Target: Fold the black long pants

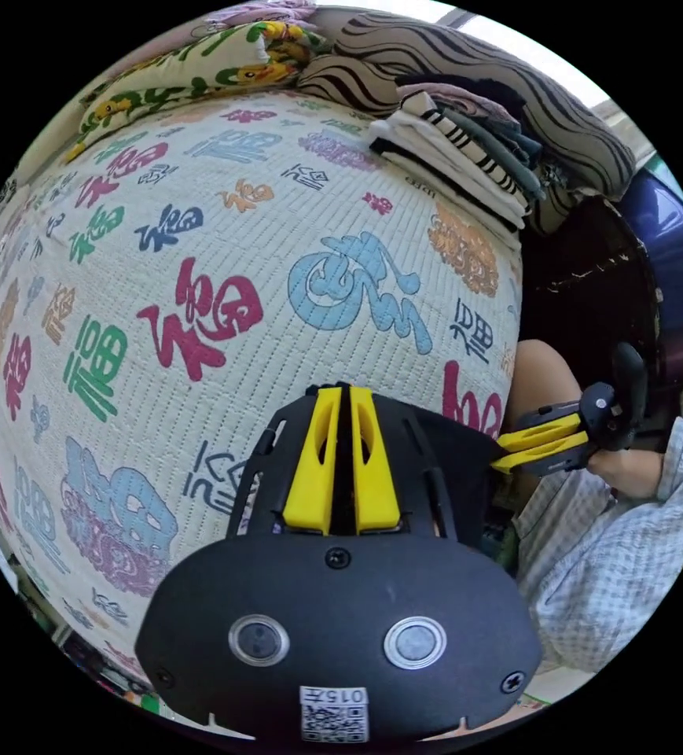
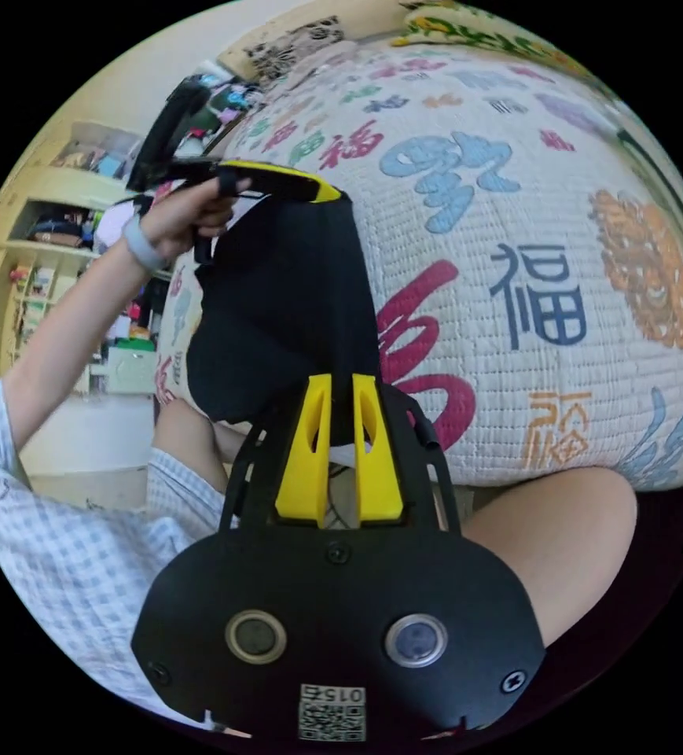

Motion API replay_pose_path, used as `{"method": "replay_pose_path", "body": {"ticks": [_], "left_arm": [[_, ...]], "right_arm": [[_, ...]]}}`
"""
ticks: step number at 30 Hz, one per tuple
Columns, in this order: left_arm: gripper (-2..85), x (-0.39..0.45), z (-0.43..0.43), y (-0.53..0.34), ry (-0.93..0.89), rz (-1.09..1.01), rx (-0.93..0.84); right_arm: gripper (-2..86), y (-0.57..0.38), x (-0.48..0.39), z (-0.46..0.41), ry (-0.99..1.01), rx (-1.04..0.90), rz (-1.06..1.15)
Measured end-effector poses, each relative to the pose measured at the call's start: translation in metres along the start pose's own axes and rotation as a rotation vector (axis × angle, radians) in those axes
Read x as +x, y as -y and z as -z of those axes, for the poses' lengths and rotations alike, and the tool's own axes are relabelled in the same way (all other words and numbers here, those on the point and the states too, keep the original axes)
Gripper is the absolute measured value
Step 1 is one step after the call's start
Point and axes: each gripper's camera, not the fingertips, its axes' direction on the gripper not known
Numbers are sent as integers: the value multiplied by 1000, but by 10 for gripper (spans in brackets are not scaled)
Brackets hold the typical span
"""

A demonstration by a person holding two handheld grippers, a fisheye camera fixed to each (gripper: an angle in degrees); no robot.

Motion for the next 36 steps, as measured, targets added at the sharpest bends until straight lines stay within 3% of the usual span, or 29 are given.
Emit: {"method": "replay_pose_path", "body": {"ticks": [3,9,12,13,15,17,20,23,26,29,32,36], "left_arm": [[61,8,42,-46,32,31,144],[122,12,76,-184,200,360,142],[134,-4,51,-237,56,594,209],[135,-12,30,-247,-62,646,198],[127,-18,11,-255,-119,683,206],[107,-18,13,-260,-116,676,235],[80,-14,37,-274,-154,606,347],[78,-21,48,-285,-133,596,369],[86,-35,17,-285,-93,611,221],[95,-35,29,-302,-144,658,278],[95,-13,64,-316,-44,647,369],[86,15,94,-270,-34,409,433]], "right_arm": [[81,-18,-10,26,-68,81,17],[89,-27,-98,7,-55,32,386],[110,-20,-135,-39,-109,1,474],[119,-15,-141,-61,-99,-74,475],[111,-14,-149,-84,-174,-127,472],[61,-16,-159,-87,-249,-109,498],[26,-18,-174,-62,-167,-36,500],[26,-16,-187,-75,-208,-52,540],[41,-8,-169,-117,-202,-166,463],[68,-9,-162,-92,-75,-163,456],[77,-21,-148,-45,-36,-73,438],[65,-22,-110,-17,-171,41,323]]}}
